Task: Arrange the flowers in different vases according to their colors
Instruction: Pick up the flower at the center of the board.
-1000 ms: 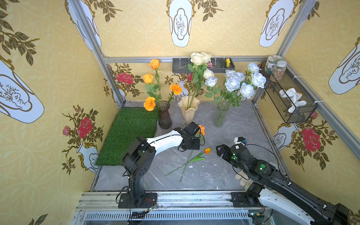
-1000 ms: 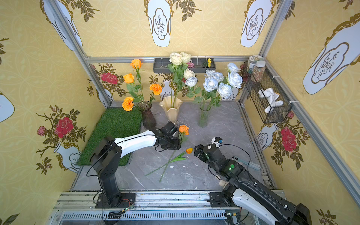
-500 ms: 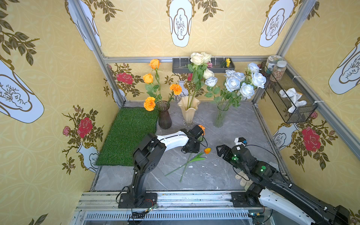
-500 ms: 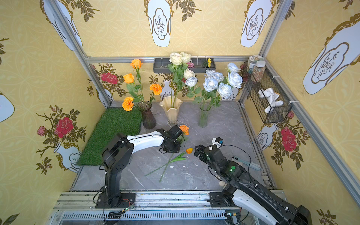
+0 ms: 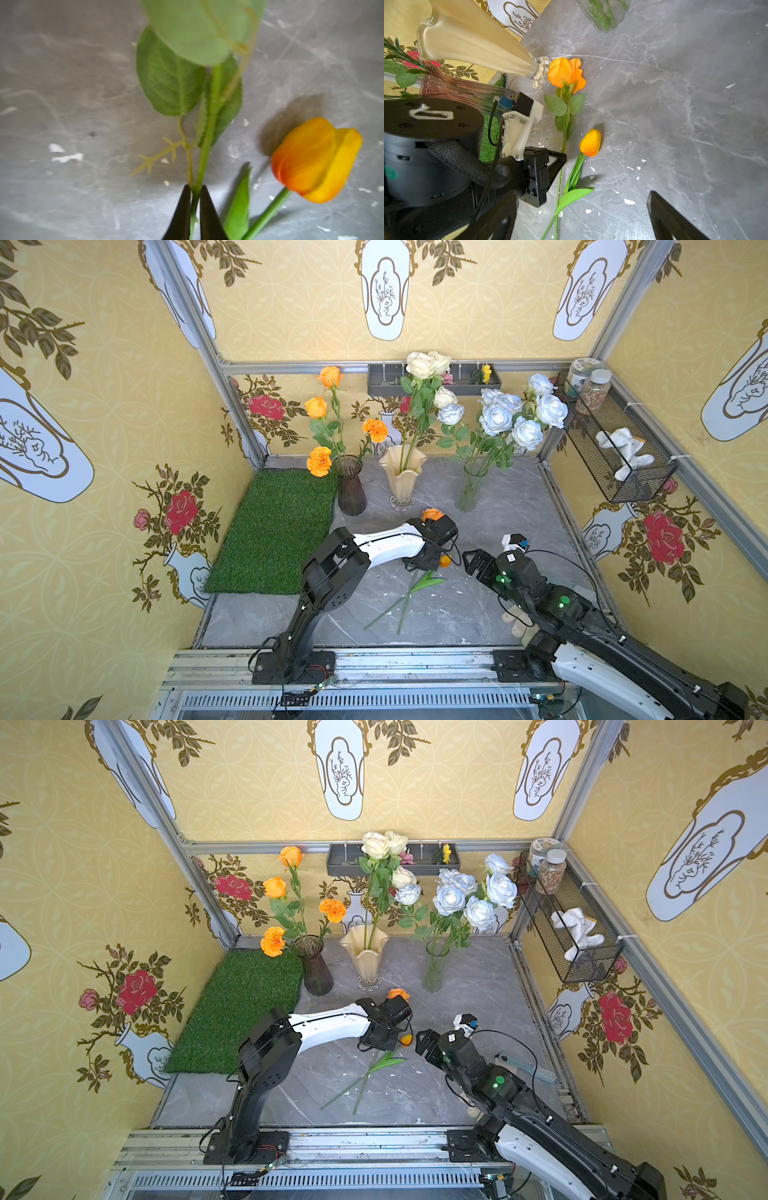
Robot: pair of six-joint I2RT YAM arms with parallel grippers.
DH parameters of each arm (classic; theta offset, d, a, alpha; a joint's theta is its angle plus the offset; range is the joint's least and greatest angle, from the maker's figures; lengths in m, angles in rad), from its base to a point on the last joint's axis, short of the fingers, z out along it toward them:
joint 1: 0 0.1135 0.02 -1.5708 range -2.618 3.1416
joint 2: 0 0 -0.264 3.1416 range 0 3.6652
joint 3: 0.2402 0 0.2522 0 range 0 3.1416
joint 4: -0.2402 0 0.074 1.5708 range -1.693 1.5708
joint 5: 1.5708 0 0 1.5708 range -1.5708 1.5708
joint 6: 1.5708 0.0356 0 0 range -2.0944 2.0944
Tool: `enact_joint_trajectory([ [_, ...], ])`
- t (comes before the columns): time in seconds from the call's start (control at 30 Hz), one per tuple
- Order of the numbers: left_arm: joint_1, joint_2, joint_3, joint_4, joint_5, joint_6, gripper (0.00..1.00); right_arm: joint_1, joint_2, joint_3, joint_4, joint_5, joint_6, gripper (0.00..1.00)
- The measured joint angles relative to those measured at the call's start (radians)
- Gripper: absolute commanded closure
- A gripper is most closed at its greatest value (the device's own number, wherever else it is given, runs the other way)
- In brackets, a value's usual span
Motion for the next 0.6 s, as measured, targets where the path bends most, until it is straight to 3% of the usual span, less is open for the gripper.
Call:
enact_joint_trajectory([
  [0.3,-0.002,-0.064,0.003,0.016,-0.139,0.08,1.0,0.0,-0.033,-0.014,-0.002,0.002,0.001,0.03],
  [0.6,-0.012,-0.279,-0.071,0.175,-0.225,0.231,1.0,0.0,-0.07,-0.031,-0.001,0.005,0.004,0.03],
])
